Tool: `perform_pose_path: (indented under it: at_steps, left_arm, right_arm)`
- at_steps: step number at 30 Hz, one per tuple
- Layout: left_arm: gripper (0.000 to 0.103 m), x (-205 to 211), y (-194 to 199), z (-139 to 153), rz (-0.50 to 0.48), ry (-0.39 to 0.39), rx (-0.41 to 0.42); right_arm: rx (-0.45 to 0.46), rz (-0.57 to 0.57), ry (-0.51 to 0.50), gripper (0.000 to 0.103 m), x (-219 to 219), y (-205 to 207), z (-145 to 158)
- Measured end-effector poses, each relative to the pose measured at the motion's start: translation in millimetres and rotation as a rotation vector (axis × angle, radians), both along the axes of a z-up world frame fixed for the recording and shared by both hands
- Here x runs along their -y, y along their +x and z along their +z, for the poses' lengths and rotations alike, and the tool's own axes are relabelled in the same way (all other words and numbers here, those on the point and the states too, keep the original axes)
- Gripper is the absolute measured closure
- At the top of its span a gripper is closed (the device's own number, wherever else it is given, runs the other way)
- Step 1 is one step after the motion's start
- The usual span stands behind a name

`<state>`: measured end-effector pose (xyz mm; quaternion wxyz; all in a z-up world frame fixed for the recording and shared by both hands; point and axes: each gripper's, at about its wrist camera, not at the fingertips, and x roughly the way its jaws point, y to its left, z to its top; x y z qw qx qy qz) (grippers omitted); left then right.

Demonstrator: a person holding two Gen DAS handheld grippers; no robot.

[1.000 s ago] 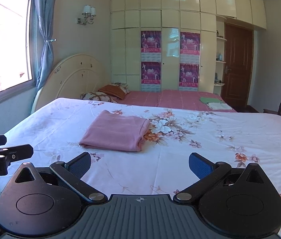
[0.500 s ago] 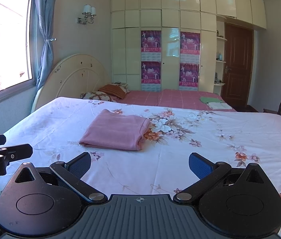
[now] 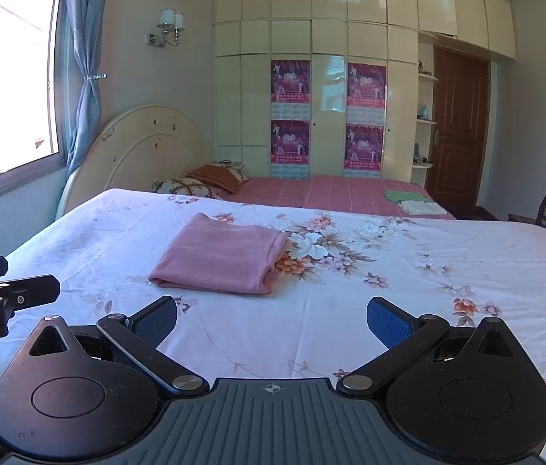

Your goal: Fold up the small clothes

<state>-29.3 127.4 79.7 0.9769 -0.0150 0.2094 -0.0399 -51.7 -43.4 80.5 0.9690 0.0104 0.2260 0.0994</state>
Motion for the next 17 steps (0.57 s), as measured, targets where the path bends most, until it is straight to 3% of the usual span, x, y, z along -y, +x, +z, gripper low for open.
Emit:
perform_pose_path:
  at_steps: [17]
  left_arm:
    - [0.008, 2.6, 5.4, 2.0, -0.028, 0.0, -0.004]
  right_arm:
    - [0.012, -0.02, -0.023, 0.0, 2.7, 0.9, 3.2]
